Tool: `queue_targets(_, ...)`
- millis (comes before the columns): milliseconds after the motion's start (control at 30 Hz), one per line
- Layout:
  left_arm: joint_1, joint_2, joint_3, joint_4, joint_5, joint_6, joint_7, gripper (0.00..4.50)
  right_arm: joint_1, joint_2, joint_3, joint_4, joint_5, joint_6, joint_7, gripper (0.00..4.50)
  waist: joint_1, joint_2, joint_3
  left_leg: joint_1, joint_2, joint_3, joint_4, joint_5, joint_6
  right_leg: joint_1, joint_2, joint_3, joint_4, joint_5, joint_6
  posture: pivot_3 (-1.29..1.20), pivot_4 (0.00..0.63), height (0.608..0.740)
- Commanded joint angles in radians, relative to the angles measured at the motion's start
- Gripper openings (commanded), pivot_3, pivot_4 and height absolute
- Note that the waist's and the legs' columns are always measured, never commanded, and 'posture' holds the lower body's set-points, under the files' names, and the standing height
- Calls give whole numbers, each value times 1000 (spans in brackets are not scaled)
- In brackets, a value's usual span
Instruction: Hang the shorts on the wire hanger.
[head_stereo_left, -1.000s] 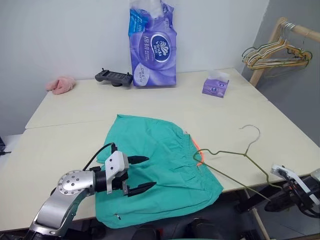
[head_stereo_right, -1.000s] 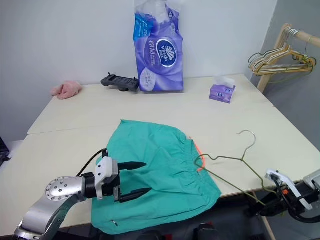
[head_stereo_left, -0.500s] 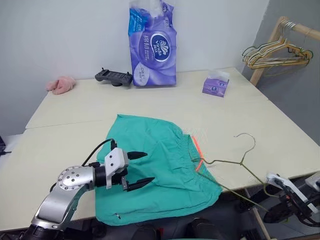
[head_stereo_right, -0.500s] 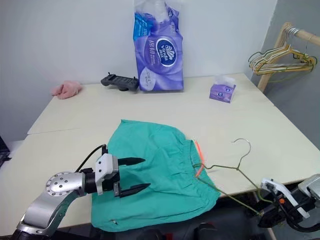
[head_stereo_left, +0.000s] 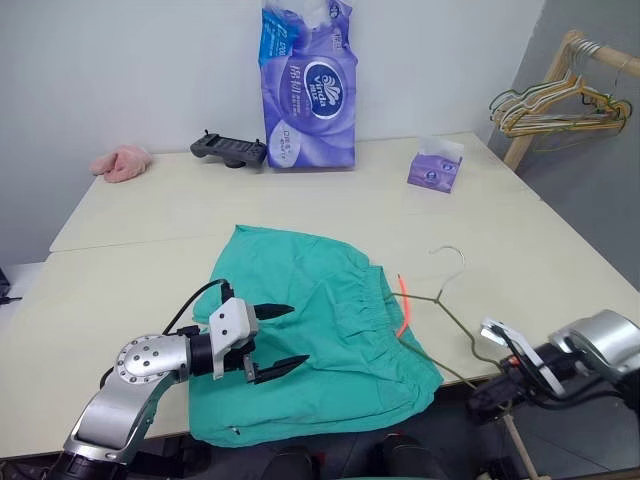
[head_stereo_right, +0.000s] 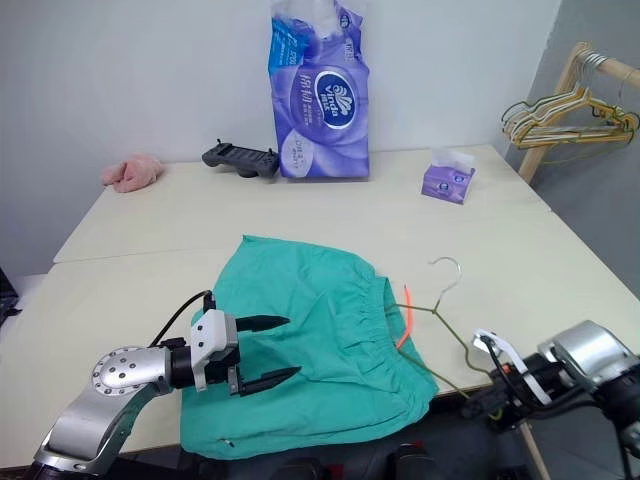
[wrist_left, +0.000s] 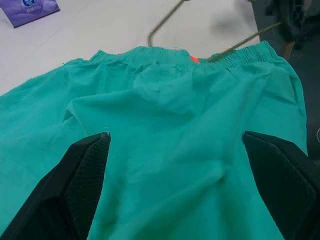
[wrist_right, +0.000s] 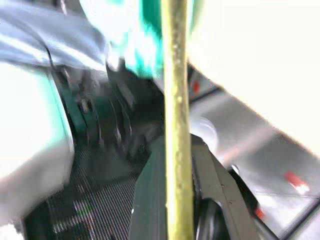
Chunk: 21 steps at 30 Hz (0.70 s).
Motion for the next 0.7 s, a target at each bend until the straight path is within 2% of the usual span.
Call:
queue_targets(33,-20,-6,4,-53,2,3,21,4489,-84,42,9,95,-34,-5,-43,0,7,0,1,0,0,0,0,0,0,0,0,0,0,0,0,103,64,740)
queue_targets(233,-33,-5,4,-65,3,21,33,4489,-173,132,23,159,-40,47,-102,0,11,-1,1,-1,0,-1,0,0,0,0,-1,-1,0,0,0,109,62,740)
queue_targets(467,-23,-8,4,-67,11,13,40,4489,-269,252,-43,268,-30,110,-196,0,7,-1,2,0,1,-4,0,0,0,0,-1,-5,1,0,-1,126,64,740)
queue_targets(700,4,-7,14,-6,25,-51,21,4489,-372,279,-90,366,-57,-11,-222,0,12,5,5,-2,0,-6,0,0,0,-1,-2,-6,0,1,-2,126,63,740)
